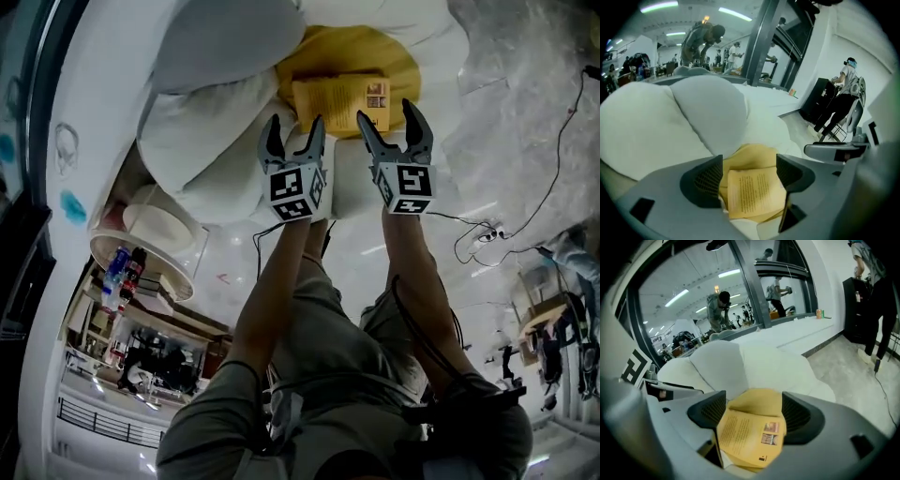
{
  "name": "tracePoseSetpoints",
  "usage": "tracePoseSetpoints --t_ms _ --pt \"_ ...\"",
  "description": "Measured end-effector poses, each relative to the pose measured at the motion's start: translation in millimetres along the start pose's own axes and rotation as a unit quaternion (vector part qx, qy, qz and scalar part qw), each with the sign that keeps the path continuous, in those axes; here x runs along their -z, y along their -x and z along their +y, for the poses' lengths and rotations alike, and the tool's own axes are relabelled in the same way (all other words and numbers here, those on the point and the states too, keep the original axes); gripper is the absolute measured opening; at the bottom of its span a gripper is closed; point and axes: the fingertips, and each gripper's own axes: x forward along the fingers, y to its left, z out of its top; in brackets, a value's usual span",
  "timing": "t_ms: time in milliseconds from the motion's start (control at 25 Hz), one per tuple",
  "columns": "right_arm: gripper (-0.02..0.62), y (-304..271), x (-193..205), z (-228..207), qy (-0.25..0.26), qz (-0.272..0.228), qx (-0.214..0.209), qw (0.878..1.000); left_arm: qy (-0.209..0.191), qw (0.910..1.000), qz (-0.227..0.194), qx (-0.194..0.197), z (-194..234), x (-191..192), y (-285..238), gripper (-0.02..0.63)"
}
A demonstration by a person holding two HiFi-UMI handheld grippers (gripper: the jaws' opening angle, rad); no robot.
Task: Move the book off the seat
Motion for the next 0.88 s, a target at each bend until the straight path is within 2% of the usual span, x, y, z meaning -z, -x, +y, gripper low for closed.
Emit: tracePoseSetpoints --t_ms 320,480,600,680,880 --pt "0.367 -57.4 91.5 -24.8 -0.012 0.076 -0.014 0.997 0.027 0.9978 0.061 -0.003 34.2 80.7 -71.0 0.347" --pt "0.367 -77.3 128.5 -31.5 -0.025 0.119 -0.02 0.992 0.037 0.9952 0.088 0.02 42.1 105.0 -96.1 0.348" --pt "0.367 -83.9 138.2 -35.6 -0.034 0.13 -0.015 0.991 0.03 0.9935 0.103 0.039 46.6 113.3 -109.5 0.353" --pt "0.367 -87.3 141.1 -39.3 -0.032 0.134 -0.007 0.99 0.038 0.9921 0.108 0.051 48.9 115.9 -119.2 0.36" --pt "0.368 -90.1 140.1 -51.7 -0.02 0.128 0.031 0.991 0.043 0.9898 0.114 0.074 43.7 117.0 -137.8 0.388"
